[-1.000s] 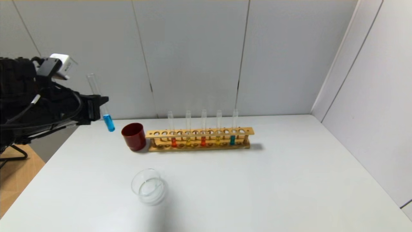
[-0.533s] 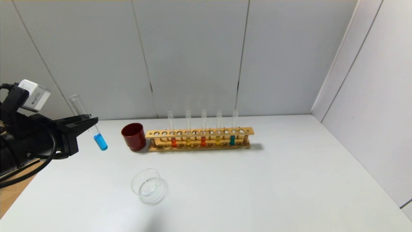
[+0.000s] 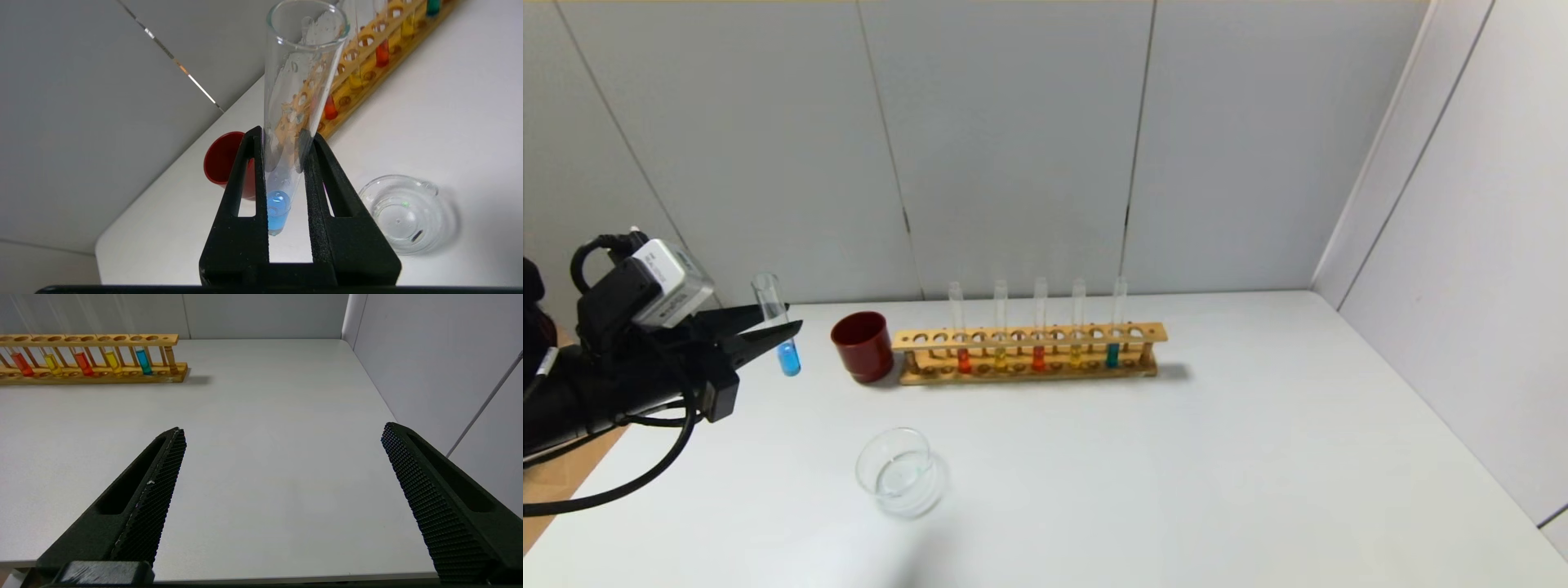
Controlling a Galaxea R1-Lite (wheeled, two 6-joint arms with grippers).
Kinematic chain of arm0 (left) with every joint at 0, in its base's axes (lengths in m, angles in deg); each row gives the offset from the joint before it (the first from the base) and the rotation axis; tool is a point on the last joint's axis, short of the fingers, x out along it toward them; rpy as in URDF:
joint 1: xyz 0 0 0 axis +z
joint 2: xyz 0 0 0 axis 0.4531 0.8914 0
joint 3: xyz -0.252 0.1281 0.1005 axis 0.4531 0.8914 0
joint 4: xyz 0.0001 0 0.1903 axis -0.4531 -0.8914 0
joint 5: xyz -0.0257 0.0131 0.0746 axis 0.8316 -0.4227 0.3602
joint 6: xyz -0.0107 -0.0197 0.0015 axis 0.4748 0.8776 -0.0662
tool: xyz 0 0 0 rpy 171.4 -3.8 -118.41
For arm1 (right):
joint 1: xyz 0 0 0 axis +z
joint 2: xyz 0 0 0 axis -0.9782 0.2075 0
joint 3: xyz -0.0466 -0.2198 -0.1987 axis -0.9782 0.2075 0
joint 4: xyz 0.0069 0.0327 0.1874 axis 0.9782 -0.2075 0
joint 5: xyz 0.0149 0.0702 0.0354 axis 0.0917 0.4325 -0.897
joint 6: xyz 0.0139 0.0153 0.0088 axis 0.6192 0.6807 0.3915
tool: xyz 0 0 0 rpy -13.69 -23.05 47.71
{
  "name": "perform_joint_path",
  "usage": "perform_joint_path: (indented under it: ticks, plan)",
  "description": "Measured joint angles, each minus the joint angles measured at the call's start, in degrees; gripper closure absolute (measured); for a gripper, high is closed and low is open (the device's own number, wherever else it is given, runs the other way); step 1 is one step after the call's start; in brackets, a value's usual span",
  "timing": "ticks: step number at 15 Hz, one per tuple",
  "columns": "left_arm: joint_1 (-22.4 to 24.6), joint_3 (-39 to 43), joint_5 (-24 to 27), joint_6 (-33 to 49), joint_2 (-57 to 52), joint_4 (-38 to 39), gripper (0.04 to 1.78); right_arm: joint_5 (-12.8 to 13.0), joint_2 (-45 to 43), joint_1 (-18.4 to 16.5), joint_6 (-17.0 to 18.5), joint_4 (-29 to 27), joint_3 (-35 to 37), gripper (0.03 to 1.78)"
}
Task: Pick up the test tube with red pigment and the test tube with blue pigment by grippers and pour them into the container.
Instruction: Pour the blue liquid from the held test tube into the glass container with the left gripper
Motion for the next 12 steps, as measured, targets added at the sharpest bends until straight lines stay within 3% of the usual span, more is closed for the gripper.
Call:
perform_joint_path:
  ticks: [8,12]
  plan:
    - [0.0,-3.3,-0.2,-21.1,6.9,-3.6,1.50,0.0,0.0,0.0,0.0,0.0,0.0,0.06]
    - [0.0,-3.3,-0.4,-26.6,8.1,-3.8,1.50,0.0,0.0,0.0,0.0,0.0,0.0,0.06]
